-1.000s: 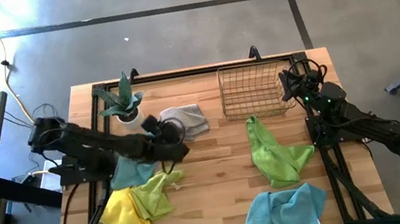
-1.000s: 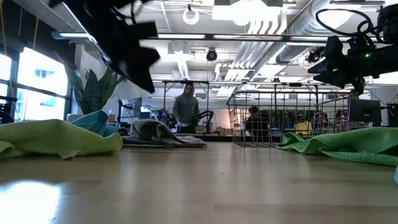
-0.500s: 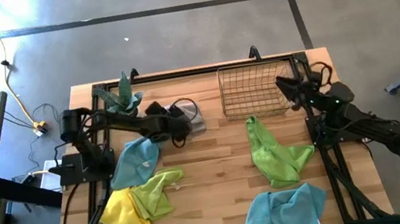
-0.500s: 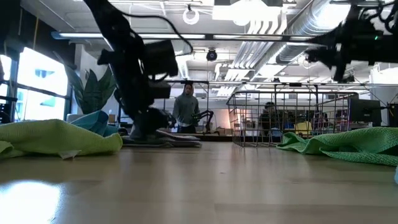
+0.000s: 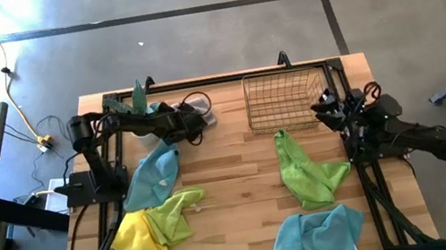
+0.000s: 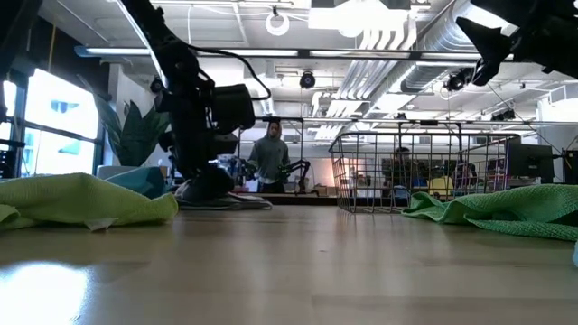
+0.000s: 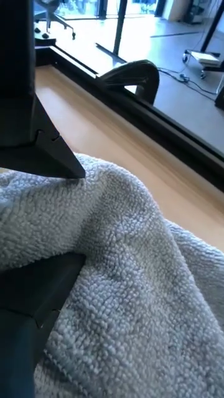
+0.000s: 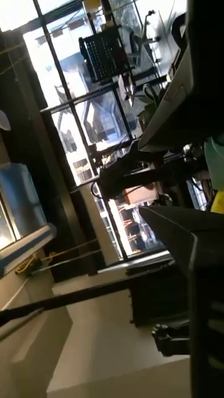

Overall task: Fold microfiber towels
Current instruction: Fold the light green microfiber towel

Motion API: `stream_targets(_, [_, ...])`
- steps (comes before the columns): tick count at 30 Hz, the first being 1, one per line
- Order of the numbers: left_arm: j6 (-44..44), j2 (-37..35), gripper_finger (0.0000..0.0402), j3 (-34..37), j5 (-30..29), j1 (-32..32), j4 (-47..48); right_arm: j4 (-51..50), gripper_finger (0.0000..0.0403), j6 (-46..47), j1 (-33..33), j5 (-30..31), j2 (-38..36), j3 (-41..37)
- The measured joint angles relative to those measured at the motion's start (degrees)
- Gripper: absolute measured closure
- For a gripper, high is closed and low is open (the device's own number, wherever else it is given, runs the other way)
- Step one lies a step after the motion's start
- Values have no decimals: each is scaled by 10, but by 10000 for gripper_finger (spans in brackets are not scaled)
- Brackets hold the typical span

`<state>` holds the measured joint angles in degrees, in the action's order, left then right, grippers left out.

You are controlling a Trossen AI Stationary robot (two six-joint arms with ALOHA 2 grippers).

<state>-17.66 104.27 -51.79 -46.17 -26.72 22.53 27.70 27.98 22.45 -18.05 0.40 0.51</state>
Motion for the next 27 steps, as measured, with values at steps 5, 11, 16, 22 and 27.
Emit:
stream_targets(5, [18,-3,204,-26,-6,11,-3,-4,256,-46,-40,87,3,8])
stream_targets(11, [66,-3,204,-96,-12,41,20,-21,256,-91,-64,126,61,52])
stream_targets(16, [74,-3,204,-146,-7,80,34,-96,256,-100,-77,147,166,113])
stream_targets(22, [80,-3,204,-160,59,150,31,-157,256,-25,-129,93,336,187])
stream_targets(27, [78,-3,204,-158,70,211,34,-282,256,33,-205,85,480,263])
